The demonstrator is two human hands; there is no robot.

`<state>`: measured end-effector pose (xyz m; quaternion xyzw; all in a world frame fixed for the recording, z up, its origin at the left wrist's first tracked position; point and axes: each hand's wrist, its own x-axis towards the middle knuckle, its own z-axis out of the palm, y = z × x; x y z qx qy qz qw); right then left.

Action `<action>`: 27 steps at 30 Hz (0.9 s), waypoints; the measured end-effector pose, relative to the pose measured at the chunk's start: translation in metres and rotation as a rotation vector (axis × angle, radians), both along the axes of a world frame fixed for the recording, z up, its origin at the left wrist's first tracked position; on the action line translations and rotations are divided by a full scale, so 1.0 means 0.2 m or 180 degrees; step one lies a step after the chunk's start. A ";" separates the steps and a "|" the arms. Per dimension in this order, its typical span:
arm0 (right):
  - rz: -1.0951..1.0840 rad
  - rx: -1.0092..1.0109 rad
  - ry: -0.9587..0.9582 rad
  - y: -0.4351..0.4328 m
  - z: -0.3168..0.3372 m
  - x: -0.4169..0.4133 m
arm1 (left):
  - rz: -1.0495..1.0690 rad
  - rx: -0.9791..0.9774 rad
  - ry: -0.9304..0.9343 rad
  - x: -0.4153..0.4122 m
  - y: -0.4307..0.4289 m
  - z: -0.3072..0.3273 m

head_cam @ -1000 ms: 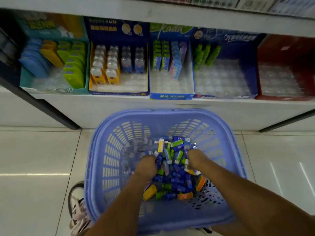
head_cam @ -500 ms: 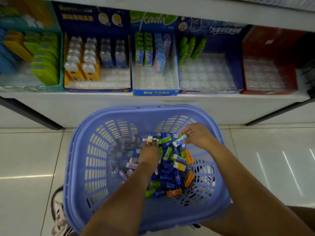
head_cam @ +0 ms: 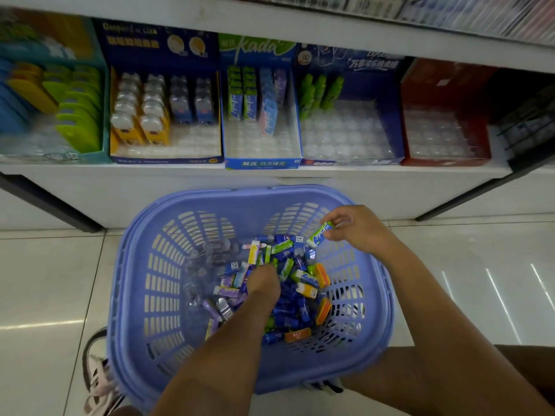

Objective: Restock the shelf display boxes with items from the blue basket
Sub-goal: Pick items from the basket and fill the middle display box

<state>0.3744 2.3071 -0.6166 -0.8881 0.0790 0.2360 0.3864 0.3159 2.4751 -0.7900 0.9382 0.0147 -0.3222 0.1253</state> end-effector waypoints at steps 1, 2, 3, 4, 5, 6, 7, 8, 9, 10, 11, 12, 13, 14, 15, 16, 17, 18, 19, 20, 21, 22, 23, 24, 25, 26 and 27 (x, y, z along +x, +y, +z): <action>-0.0051 0.0192 -0.0025 0.01 0.02 0.00 | 0.0222 -0.0229 0.0040 0.01 0.01 0.02; -0.0095 0.0417 -0.0060 0.02 0.04 -0.01 | 0.0533 -0.0572 0.0054 0.02 0.02 0.05; -0.0116 0.0627 -0.0121 0.03 0.07 -0.01 | 0.0901 -0.0972 0.0005 0.04 0.03 0.10; -0.0123 0.0806 -0.0215 0.05 0.10 0.00 | 0.1263 -0.1375 -0.0085 0.06 0.06 0.15; -0.0149 0.0973 -0.0331 0.08 0.14 0.00 | 0.1578 -0.1718 -0.0160 0.10 0.08 0.22; -0.0224 0.1145 -0.0469 0.11 0.18 0.01 | 0.1834 -0.2023 -0.0217 0.14 0.11 0.29; -0.0345 0.1328 -0.0630 0.14 0.22 0.03 | 0.2088 -0.2345 -0.0256 0.17 0.14 0.37; -0.0457 0.1479 -0.0822 0.17 0.26 0.05 | 0.2353 -0.2729 -0.0310 0.20 0.17 0.45; -0.0527 0.1565 -0.1031 0.20 0.30 0.08 | 0.2616 -0.3165 -0.0378 0.22 0.20 0.53; -0.0548 0.1592 -0.1237 0.24 0.34 0.11 | 0.2838 -0.3593 -0.0455 0.23 0.23 0.61; -0.0527 0.1570 -0.1444 0.28 0.38 0.15 | 0.2987 -0.3971 -0.0530 0.23 0.27 0.69; -0.0466 0.1486 -0.1662 0.33 0.42 0.19 | 0.3076 -0.4279 -0.0606 0.23 0.31 0.77; -0.0377 0.1345 -0.1876 0.38 0.45 0.24 | 0.3107 -0.4486 -0.0703 0.22 0.34 0.83; -0.0269 0.1165 -0.2067 0.44 0.47 0.30 | 0.3105 -0.4578 -0.0816 0.21 0.37 0.89; -0.0148 0.0966 -0.2213 0.49 0.48 0.36 | 0.3091 -0.4581 -0.0931 0.20 0.39 0.94; -0.0021 0.0759 -0.2312 0.55 0.49 0.41 | 0.3064 -0.4554 -0.1013 0.19 0.41 0.98; 0.0117 0.0536 -0.2383 0.60 0.50 0.47 | 0.3017 -0.4534 -0.1051 0.17 0.43 1.00; 0.0273 0.0281 -0.2431 0.65 0.50 0.53 | 0.2968 -0.4521 -0.1051 0.16 0.45 1.02; 0.0437 0.0004 -0.2435 0.68 0.50 0.57 | 0.2930 -0.4514 -0.1036 0.14 0.46 1.03; 0.0578 -0.0249 -0.2389 0.71 0.50 0.61 | 0.2923 -0.4512 -0.1000 0.13 0.47 1.03; 0.0679 -0.0456 -0.2318 0.73 0.49 0.65 | 0.2974 -0.4530 -0.0945 0.12 0.47 1.03; 0.0757 -0.0618 -0.2260 0.74 0.49 0.67 | 0.3073 -0.4577 -0.0872 0.11 0.48 1.02; 0.0820 -0.0734 -0.2228 0.75 0.49 0.68 | 0.3189 -0.4649 -0.0797 0.10 0.49 1.02; 0.0876 -0.0804 -0.2204 0.76 0.49 0.70 | 0.3297 -0.4705 -0.0741 0.10 0.49 1.02; 0.0945 -0.0851 -0.2161 0.77 0.49 0.71 | 0.3385 -0.4716 -0.0738 0.10 0.49 1.02; 0.1024 -0.0900 -0.2095 0.77 0.49 0.71 | 0.3454 -0.4690 -0.0768 0.10 0.50 1.02; 0.1096 -0.0955 -0.2026 0.78 0.49 0.71 | 0.3518 -0.4679 -0.0792 0.10 0.50 1.02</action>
